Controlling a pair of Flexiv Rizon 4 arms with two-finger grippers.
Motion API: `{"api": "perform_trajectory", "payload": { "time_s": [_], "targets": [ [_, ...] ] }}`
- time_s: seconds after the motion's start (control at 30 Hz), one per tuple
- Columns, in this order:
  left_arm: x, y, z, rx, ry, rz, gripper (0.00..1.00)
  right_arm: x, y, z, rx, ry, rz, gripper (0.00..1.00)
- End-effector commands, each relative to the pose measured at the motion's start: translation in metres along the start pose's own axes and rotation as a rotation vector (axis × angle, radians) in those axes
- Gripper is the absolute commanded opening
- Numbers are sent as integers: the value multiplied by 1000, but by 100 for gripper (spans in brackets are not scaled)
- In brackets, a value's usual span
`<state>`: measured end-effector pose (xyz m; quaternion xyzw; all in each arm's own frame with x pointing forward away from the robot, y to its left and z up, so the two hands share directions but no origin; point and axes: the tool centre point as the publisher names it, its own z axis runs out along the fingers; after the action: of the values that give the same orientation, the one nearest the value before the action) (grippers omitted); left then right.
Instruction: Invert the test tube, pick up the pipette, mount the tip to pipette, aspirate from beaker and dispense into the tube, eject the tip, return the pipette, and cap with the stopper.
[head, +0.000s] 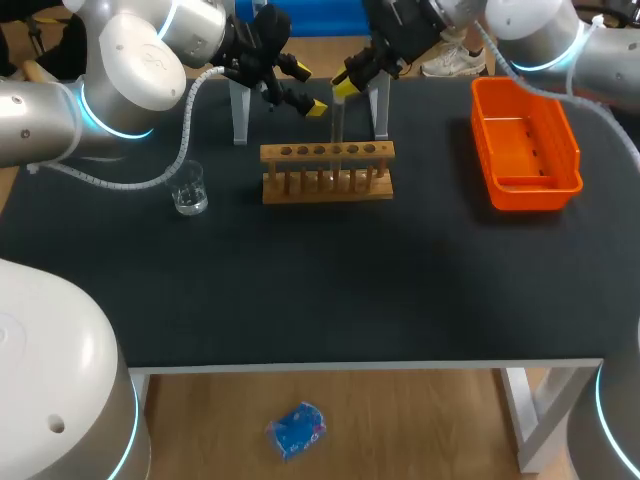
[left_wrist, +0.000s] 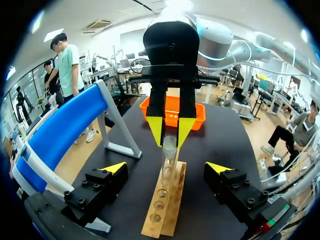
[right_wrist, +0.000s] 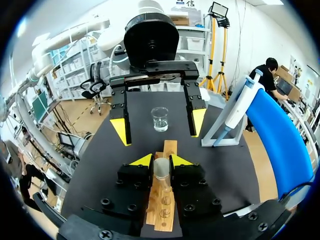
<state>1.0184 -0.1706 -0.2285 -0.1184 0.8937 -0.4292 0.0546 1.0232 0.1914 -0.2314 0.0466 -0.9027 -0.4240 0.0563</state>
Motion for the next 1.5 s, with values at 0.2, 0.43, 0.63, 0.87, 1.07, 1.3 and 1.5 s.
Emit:
{"api": "perform_trajectory", "payload": {
  "time_s": [0.2,0.43,0.63,0.87,1.07,1.3,1.5],
  "targets": [
    [0,-1,-1,-5,2,-2,100,-2,-5,3,10,16,8,0],
    [0,-1,-1,-5,2,-2,100,-1,-11,7,15,20,21,0],
    [0,-1,-1,-5,2,-2,100,0,-17,10,24,22,28,0],
    [0,-1,-1,-5,2,-2,100,2,-22,16,40,21,35,0],
    [0,-1,-1,-5,2,-2,100,3,-28,19,69,13,41,0],
    [0,-1,-1,-5,2,-2,100,4,-29,19,79,-3,40,0],
    [0,-1,-1,-5,2,-2,100,7,-27,16,70,-18,20,44]
  ]
}}
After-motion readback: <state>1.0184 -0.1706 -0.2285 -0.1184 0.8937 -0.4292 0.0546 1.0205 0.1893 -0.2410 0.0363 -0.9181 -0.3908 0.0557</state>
